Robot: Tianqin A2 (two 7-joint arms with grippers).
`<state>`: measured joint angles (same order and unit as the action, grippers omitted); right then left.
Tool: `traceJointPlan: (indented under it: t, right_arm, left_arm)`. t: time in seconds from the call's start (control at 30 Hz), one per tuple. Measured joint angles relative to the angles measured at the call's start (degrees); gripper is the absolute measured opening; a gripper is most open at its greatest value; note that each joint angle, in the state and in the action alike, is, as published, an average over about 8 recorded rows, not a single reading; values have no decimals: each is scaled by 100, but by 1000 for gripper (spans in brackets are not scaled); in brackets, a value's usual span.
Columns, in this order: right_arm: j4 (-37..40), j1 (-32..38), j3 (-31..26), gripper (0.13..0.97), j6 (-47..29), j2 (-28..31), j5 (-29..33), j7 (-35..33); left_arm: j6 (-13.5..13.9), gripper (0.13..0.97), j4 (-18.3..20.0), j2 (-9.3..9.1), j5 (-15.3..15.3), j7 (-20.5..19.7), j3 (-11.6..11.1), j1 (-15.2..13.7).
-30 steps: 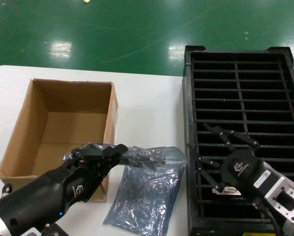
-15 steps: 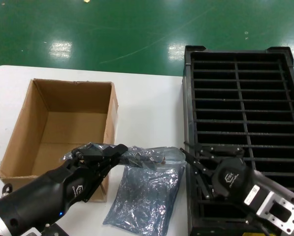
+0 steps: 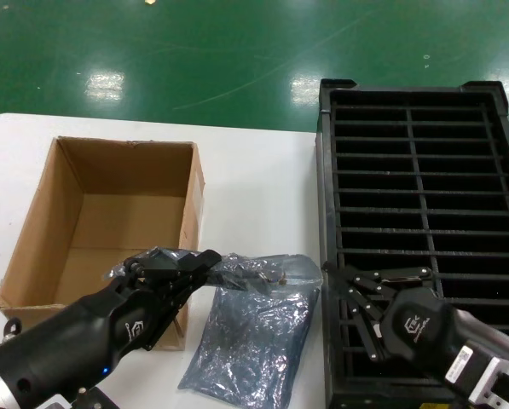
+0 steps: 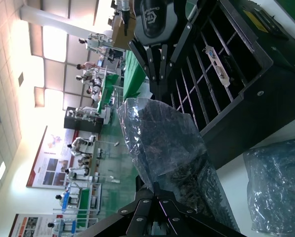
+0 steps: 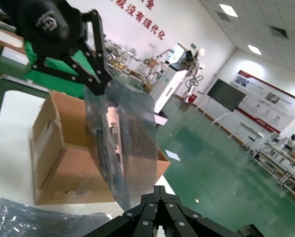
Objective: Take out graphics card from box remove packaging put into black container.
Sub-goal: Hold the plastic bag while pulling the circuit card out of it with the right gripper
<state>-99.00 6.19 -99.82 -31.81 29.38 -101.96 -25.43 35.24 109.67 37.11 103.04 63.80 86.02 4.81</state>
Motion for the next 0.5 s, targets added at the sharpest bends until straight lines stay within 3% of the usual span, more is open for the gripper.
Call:
traceJointPlan:
  t: [0.27, 0.5]
  right_arm:
    - [-4, 49, -31, 135, -246, -4, -97, -159]
    - [116, 406, -243, 134, -481, 99, -40, 108]
  left_arm:
    - [0, 140, 0, 0, 0, 0, 0, 0]
    - [0, 140, 0, 0, 0, 0, 0, 0]
